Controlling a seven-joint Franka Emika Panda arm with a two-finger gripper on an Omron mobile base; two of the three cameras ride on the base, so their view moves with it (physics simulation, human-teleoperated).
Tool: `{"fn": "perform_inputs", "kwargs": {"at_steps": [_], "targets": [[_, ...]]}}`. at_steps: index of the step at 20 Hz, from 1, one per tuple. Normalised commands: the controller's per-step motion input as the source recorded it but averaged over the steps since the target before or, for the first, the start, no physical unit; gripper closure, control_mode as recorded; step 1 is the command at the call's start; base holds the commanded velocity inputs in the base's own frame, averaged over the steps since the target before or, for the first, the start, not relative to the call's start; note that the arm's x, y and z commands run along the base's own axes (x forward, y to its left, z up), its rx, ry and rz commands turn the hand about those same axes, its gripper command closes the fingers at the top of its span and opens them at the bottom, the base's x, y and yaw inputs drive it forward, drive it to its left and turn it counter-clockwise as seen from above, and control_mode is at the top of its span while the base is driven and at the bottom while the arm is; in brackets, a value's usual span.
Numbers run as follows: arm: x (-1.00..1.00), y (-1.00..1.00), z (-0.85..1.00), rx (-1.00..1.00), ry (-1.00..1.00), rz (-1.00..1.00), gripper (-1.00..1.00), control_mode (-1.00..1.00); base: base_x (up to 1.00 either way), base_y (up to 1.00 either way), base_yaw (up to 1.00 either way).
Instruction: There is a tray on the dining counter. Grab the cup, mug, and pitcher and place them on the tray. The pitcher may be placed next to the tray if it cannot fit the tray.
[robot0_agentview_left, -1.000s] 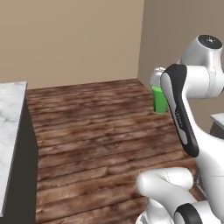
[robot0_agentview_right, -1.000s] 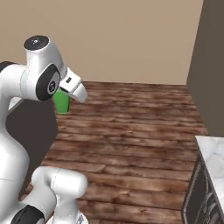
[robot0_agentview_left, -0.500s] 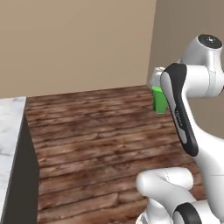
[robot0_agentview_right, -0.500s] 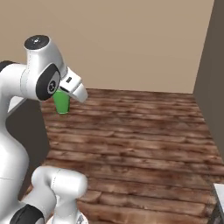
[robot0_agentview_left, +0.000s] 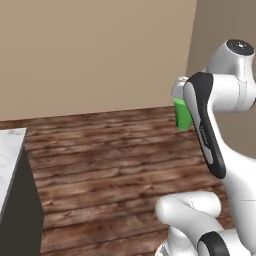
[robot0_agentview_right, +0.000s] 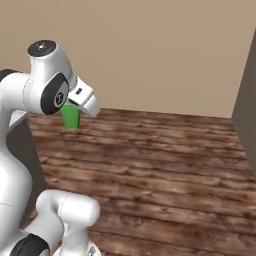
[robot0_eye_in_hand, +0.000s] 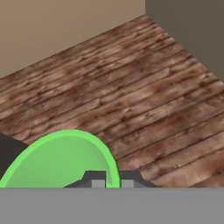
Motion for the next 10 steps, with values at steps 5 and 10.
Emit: {"fn": "perform_inputs", "kwargs": {"at_steps": [5,10], "targets": [[0.0,0.0,0.0,0.0,0.0,0.0,1.0,1.0,0.76,-0.43,0.18],[0.0,0.0,0.0,0.0,0.0,0.0,1.0,1.0,0.49,-0.76,0.34]]}}
